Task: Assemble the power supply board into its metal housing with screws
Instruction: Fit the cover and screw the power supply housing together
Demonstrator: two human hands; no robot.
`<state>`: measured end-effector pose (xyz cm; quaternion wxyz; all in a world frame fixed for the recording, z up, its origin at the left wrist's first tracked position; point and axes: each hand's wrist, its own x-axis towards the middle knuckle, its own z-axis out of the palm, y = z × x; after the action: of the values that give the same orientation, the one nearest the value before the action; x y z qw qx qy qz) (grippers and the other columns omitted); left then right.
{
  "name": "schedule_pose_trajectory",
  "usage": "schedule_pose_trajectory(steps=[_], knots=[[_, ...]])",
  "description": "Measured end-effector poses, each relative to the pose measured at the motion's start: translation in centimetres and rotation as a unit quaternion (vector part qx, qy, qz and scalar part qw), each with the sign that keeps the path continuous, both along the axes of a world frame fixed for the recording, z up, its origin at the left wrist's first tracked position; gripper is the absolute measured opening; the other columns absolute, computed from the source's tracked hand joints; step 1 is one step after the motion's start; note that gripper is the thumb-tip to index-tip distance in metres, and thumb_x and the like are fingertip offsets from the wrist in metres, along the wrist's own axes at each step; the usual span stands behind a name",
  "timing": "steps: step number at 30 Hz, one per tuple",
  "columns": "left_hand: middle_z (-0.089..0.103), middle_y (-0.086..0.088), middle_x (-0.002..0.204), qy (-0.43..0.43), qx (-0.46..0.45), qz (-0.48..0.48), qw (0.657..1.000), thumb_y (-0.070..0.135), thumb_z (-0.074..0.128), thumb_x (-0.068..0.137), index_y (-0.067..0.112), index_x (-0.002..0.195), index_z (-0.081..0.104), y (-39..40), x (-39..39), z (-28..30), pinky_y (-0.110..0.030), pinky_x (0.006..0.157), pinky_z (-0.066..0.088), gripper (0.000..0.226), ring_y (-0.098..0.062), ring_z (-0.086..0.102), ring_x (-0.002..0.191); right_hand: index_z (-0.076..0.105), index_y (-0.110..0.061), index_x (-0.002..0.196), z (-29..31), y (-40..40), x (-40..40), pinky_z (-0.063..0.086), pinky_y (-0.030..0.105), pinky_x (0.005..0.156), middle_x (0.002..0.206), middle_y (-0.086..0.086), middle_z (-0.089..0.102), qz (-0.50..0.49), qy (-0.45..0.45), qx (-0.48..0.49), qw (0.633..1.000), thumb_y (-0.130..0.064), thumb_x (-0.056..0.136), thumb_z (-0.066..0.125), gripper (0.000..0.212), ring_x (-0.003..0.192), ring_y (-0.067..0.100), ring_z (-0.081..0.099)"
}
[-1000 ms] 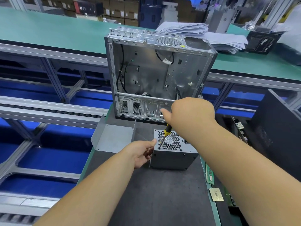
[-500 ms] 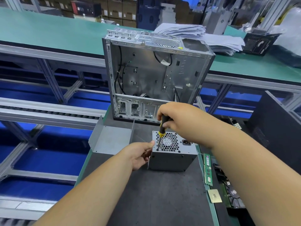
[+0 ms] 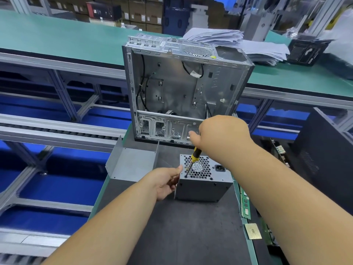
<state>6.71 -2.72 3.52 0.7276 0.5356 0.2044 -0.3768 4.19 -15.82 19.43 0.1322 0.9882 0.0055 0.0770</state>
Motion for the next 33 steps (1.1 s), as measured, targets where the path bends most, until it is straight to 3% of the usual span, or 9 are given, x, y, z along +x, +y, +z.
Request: schedule_pose_trajectory(steps=[2,5,10,14,17,24,28,31,33], knots=[[0.052,0.007,0.044,0.0,-0.002,0.002,1.0,0.018,0.07,0.089,0.014,0.069,0.057,0.0,0.0,0.0,-0.021,0.055,0.03,0.024,-0.005,0.043,0.039,0.046,-0.017,0.069,-0.5,-0.2,-0.1,0.027,0.025,0.048,0.063,-0.003,0.044,0.014,-0.012,0.033,0.999,-0.051,0.098,0.035,0.046,0.054,0.019,0.044],[0.052,0.006,0.044,-0.001,-0.004,0.001,1.0,0.018,0.07,0.089,0.014,0.068,0.056,-0.1,0.0,-0.1,-0.021,0.055,0.031,0.026,-0.006,0.043,0.042,0.048,-0.025,0.098,-0.5,-0.9,-0.5,0.041,0.033,0.055,0.084,-0.008,0.05,0.084,0.079,0.227,0.967,-0.036,0.098,0.046,0.011,0.07,0.016,0.054],[0.054,0.006,0.046,-0.001,-0.016,0.002,1.0,0.018,0.07,0.089,0.015,0.065,0.056,-0.1,0.1,-0.1,-0.022,0.056,0.03,0.028,-0.005,0.045,0.041,0.057,-0.037,0.099,-1.0,-1.4,-1.3,0.047,0.016,0.067,0.088,-0.013,0.062,0.172,0.077,0.418,0.889,-0.02,0.093,0.063,0.019,0.081,0.0,0.059],[0.053,0.006,0.046,-0.003,-0.015,0.004,1.0,0.019,0.071,0.088,0.015,0.065,0.056,0.0,0.1,-0.1,-0.021,0.057,0.031,0.028,-0.006,0.044,0.045,0.055,-0.038,0.105,-1.3,-1.8,-1.5,0.048,0.015,0.065,0.094,-0.013,0.066,0.155,0.116,0.411,0.891,-0.01,0.096,0.056,0.029,0.085,0.0,0.06],[0.054,0.006,0.046,-0.003,-0.017,0.004,1.0,0.018,0.07,0.089,0.015,0.065,0.057,0.0,0.1,-0.2,-0.021,0.057,0.031,0.027,-0.005,0.045,0.04,0.057,-0.041,0.106,-1.1,-1.9,-1.5,0.053,0.027,0.081,0.1,-0.014,0.068,0.145,0.119,0.421,0.887,-0.007,0.094,0.059,0.036,0.092,0.001,0.063],[0.054,0.007,0.045,-0.004,-0.019,0.002,1.0,0.018,0.069,0.089,0.015,0.065,0.057,0.1,-0.1,-0.2,-0.021,0.055,0.029,0.027,-0.003,0.046,0.036,0.062,-0.032,0.103,-1.1,-2.1,-1.1,0.053,0.034,0.087,0.095,-0.013,0.07,0.125,0.082,0.409,0.9,-0.011,0.086,0.071,0.028,0.091,0.004,0.065],[0.053,0.007,0.045,-0.005,-0.015,0.001,1.0,0.019,0.069,0.09,0.016,0.066,0.056,0.1,-0.1,-0.1,-0.021,0.055,0.029,0.027,-0.003,0.045,0.035,0.061,-0.026,0.099,-1.1,-1.9,-1.3,0.053,0.026,0.075,0.086,-0.011,0.069,0.114,0.045,0.361,0.925,-0.022,0.085,0.073,0.019,0.082,0.005,0.064],[0.053,0.007,0.045,-0.002,-0.011,0.002,1.0,0.019,0.069,0.09,0.016,0.066,0.056,0.0,-0.1,0.0,-0.021,0.055,0.029,0.028,-0.003,0.045,0.035,0.052,-0.021,0.086,-1.2,-1.2,-1.4,0.038,0.012,0.052,0.068,-0.012,0.061,0.109,0.012,0.315,0.943,-0.032,0.083,0.075,0.026,0.064,-0.001,0.057],[0.052,0.007,0.044,-0.001,-0.006,0.001,1.0,0.02,0.069,0.09,0.017,0.065,0.055,0.0,-0.1,0.0,-0.021,0.056,0.029,0.029,-0.003,0.044,0.034,0.043,-0.023,0.077,-1.7,-0.6,-1.6,0.038,0.022,0.051,0.065,-0.009,0.054,0.096,-0.013,0.307,0.947,-0.04,0.081,0.075,0.037,0.061,0.007,0.052]])
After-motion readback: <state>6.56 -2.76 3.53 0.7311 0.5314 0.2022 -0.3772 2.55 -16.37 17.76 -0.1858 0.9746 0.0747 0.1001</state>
